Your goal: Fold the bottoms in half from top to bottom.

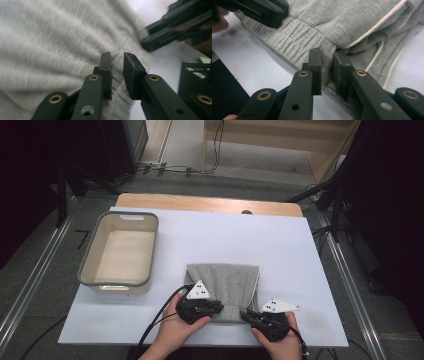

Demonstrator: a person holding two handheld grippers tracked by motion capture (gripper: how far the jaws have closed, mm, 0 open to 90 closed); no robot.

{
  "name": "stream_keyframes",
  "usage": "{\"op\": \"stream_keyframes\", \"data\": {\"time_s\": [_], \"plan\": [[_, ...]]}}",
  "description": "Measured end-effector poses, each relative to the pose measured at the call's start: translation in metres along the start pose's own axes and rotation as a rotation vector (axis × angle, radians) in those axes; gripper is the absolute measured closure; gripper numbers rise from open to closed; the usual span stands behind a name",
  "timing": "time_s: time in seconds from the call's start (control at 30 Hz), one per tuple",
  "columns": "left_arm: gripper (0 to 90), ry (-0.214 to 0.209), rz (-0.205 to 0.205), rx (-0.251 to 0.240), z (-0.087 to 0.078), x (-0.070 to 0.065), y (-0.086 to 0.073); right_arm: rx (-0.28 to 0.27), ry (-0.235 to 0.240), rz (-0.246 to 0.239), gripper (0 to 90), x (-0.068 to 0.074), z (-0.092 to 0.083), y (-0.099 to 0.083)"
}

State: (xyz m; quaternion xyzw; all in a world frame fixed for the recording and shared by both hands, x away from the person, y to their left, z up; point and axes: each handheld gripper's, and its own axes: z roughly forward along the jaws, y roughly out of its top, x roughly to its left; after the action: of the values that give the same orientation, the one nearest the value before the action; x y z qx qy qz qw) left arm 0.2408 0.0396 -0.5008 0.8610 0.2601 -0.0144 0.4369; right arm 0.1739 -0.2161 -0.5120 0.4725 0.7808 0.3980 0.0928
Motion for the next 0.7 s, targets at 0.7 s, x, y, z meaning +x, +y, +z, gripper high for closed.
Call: {"op": "stream_keyframes", "data": {"time_s": [0.7], "plan": [[90.0,-0.013,-0.004,0.000,0.001,0.002,-0.008,-0.218,-0.088,-0.128,87.7,-0.040,-0.018,0.078]]}}
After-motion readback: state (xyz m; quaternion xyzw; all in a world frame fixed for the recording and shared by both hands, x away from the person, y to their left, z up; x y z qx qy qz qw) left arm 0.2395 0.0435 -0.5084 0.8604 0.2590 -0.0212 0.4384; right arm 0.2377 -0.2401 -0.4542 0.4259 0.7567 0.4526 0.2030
